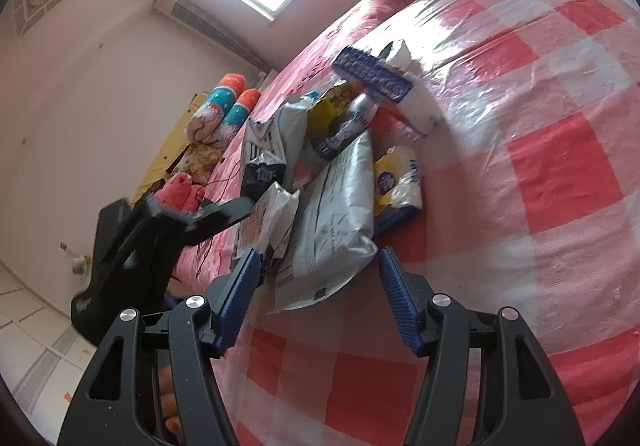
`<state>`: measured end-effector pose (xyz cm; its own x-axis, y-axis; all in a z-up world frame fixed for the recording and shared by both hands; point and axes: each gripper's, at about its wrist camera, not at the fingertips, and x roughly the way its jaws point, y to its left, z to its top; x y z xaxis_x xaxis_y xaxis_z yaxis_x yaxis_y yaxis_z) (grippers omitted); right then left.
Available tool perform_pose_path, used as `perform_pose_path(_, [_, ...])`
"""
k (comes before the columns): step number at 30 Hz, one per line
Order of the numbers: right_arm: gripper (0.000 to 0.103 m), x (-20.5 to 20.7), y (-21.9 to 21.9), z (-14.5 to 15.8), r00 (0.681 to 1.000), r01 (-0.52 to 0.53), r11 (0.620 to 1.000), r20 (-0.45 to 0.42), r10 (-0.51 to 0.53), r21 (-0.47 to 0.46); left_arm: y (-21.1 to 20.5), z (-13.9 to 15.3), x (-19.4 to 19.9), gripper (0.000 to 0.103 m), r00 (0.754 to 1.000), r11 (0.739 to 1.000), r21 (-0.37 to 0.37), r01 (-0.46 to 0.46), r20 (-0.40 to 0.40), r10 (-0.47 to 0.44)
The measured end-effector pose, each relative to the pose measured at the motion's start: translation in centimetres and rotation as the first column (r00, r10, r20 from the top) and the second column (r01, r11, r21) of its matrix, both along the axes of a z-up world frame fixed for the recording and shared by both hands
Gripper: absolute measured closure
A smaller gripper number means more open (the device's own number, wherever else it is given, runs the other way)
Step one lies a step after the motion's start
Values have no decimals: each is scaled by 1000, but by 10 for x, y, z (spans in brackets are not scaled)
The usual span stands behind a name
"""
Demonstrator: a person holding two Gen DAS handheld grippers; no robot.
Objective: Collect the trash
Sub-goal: 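Close the left tool on a white milk carton and lift it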
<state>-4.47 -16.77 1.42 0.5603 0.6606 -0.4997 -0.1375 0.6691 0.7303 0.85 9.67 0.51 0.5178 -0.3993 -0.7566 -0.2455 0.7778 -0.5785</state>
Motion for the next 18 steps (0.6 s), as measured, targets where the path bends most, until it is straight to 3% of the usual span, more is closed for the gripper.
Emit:
perform_pose_path(7, [40,-1,9,-3,999,-36,999,29,37,-40,-1,2,13,4,996,996,50,-80,-39,82])
perform_pose_path(14, [37,-5,12,-1,998,-47,998,43,49,-42,0,2,21,4,989,987,80,-141,-21,143])
perform_pose_path(18, [34,-6,12,-1,998,-41,998,40,43,-43,-7,3,26,4,993,981,157,-115,-6,118])
